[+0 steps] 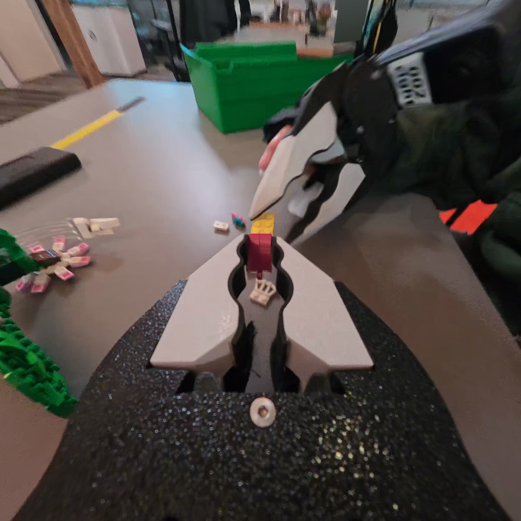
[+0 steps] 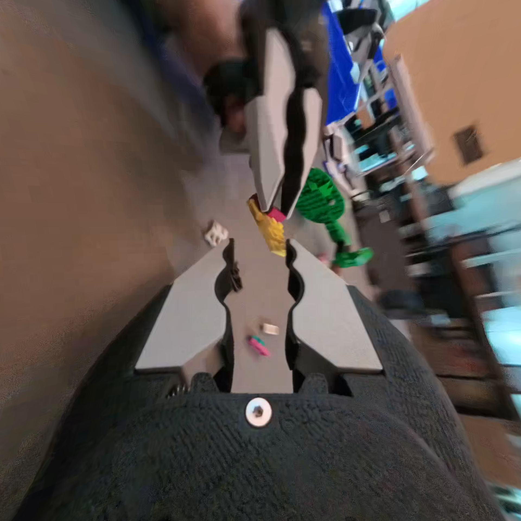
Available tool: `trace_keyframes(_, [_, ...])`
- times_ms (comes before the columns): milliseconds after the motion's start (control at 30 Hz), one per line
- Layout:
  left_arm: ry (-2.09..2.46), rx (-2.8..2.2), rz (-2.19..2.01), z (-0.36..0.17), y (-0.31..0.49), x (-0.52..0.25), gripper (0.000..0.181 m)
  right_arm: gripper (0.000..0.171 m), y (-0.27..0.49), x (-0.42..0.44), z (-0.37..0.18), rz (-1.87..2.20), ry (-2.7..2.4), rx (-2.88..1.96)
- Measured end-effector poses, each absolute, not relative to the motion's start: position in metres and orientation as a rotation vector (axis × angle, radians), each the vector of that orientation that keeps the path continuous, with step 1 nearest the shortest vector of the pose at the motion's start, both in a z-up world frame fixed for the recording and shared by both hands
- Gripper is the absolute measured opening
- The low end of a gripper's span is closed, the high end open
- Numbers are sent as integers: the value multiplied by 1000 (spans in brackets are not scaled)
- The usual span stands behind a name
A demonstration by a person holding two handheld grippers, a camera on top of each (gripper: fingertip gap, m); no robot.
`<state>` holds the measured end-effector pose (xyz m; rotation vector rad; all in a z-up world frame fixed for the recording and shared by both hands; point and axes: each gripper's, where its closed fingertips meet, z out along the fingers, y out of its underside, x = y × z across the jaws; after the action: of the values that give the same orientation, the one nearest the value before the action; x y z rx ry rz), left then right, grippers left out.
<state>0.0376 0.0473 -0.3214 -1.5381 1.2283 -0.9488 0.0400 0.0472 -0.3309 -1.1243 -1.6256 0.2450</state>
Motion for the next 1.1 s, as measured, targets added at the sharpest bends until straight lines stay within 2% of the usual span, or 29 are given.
trace_keyframes(33, [1176,-1511,-995,-313,49,36,13,42,45,37,-323,482,-1530,-1233])
trace_keyframes(133, [1074,-1431,-1132,-294,47,35,13,37,41,36,-289,1113,-1200,-1365])
trace_keyframes(233, [1023,-1372,-1220,-282,42,39,13,20,43,42,-275,1340,-1053,-1359])
trace_keyframes(300, [1012,-1360,-1228,-281,43,39,13,25,41,42,-272,1378,-1041,-1351])
trace_keyframes(500, [975,-1260,-1306,-265,36,38,13,33,39,38,-278,1364,-1067,-1374])
trace_keyframes(533, [971,-1255,-1308,-264,35,39,13,32,37,38,-278,1380,-1069,-1366])
trace_keyframes(600, [1001,-1274,-1276,-270,36,40,13,14,35,39,-276,1375,-1079,-1339])
trace_keyframes(733, [1046,-1321,-1218,-278,37,41,13,13,38,41,-283,1187,-1175,-1319])
trace_keyframes(933, [1206,-1359,-918,-300,41,43,16,13,40,42,-300,751,-1387,-1222])
trace_keyframes(1100, [1265,-1353,-819,-308,41,44,15,14,42,40,-308,726,-1403,-1263])
